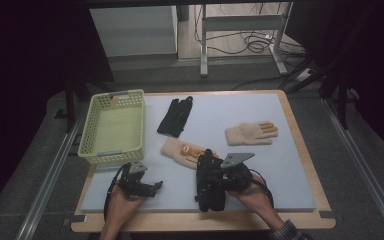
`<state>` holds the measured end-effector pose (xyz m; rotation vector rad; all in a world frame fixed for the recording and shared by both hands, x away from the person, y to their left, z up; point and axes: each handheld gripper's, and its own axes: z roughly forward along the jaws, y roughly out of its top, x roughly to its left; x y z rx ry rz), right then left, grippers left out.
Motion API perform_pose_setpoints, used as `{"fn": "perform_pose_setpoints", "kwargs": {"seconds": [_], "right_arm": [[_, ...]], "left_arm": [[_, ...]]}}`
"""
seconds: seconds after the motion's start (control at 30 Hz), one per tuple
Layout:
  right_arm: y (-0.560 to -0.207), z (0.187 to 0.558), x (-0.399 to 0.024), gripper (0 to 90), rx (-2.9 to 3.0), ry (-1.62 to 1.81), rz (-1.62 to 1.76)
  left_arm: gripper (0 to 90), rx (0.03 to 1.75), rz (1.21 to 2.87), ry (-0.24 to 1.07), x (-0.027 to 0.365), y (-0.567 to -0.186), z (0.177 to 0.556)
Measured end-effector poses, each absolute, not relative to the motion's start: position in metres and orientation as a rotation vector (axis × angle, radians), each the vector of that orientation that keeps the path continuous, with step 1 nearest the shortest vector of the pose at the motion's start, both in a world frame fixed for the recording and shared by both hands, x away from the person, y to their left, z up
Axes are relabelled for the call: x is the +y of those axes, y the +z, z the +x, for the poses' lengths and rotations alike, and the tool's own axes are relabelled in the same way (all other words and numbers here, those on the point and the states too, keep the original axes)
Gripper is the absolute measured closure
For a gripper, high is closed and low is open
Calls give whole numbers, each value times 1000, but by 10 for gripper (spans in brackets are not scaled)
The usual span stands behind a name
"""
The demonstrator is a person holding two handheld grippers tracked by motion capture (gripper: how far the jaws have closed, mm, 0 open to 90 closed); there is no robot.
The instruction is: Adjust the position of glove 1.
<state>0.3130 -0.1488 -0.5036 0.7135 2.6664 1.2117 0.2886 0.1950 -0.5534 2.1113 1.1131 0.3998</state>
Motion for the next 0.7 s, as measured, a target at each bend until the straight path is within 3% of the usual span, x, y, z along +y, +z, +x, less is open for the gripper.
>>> {"fn": "perform_pose_setpoints", "kwargs": {"seconds": [0.1,0.17,0.33,0.43,0.7], "right_arm": [[-502,319,-154,462,2647,1217,738],[-491,330,-156,458,2610,1246,759],[-477,371,-140,611,2577,1207,763],[-479,396,-118,631,2586,1179,754],[-507,440,-65,480,2700,1103,723]], "left_arm": [[58,1114,2112,400,195,-553,289],[59,1115,2108,400,195,-553,289],[59,1114,2111,399,195,-553,289],[59,1113,2111,399,195,-553,289],[58,1109,2121,399,196,-553,289]]}}
